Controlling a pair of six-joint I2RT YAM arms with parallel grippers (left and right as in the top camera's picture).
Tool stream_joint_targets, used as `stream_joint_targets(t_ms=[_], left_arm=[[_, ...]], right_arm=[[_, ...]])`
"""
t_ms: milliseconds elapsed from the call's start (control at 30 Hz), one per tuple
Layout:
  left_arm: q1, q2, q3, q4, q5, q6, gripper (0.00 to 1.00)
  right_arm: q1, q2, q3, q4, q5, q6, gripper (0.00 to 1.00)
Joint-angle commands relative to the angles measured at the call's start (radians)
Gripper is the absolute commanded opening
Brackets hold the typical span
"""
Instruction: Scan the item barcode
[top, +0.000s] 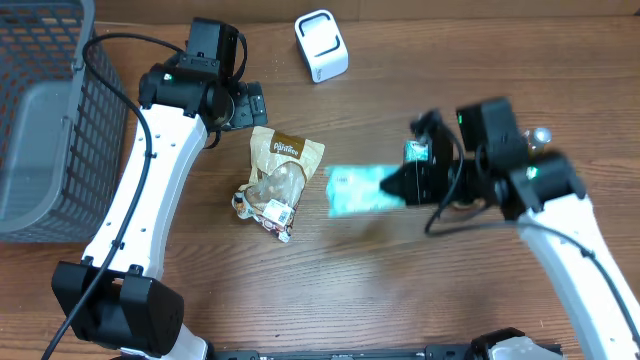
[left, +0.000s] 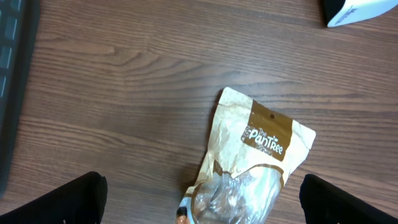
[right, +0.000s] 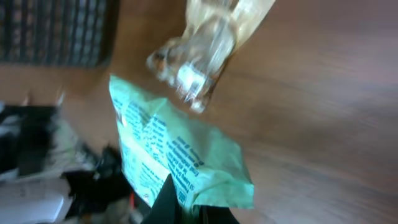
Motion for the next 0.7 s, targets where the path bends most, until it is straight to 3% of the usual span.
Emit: stream_joint_targets(t_ms=[0,200,333,667], left_arm=[[-0.005,-0.012,0.017,0.0,-0.009,0.015,1.0],[-0.005,-0.012,0.017,0.0,-0.009,0.015,1.0],[-0.005,-0.012,0.017,0.0,-0.009,0.015,1.0],[-0.005,-0.012,0.017,0.0,-0.009,0.015,1.0]], right_arm=[[0.019,0.079,0.237,-0.049,0.302,-0.068,0.03],[0.09,0.232,0.376,0.058,0.692,-0.253,0.03],[0.13,0.333,0.376,0.204,0.788,-0.429,0.03],[0.213,0.61,0.376,0.743,1.076,-0.897,0.04]])
